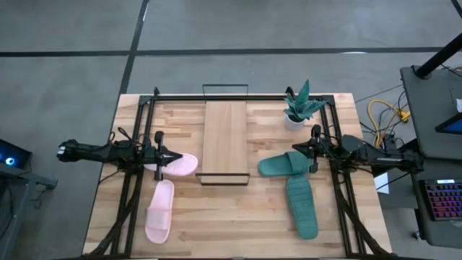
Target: Pick and place slides into the shelf
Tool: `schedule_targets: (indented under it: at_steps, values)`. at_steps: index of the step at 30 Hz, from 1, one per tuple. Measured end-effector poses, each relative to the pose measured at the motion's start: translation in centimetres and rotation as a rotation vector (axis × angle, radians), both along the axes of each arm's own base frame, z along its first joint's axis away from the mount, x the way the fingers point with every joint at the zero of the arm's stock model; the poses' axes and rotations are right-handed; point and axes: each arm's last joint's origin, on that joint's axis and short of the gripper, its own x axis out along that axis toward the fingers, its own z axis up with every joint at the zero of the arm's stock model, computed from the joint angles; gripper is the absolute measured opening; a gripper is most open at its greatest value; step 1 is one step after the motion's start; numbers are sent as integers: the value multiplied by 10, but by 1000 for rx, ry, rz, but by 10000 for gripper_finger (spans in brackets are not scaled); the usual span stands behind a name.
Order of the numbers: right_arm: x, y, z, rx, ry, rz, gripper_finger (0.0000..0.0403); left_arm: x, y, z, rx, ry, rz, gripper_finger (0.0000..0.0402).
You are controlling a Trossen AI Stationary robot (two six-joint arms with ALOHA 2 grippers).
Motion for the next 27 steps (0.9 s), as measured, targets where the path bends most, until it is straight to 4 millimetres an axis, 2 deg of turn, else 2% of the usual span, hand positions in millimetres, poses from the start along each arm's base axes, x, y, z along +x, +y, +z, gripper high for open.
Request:
schedule_targets:
  at_steps: [6, 13, 21, 27]
  values:
    - [0, 0, 1, 7, -10, 0, 9, 0, 0, 0, 0, -1, 0, 0]
    - [-1, 0, 15, -19, -154, -1, 8, 0, 0, 1, -2, -9, 0, 0]
    - [-1, 0, 20, -95, -196, -14, 9, 0, 0, 11, -14, -114, -5, 0]
    - [-2, -1, 27, -101, -259, -47, 24, -2, 1, 25, 131, -244, 51, 0]
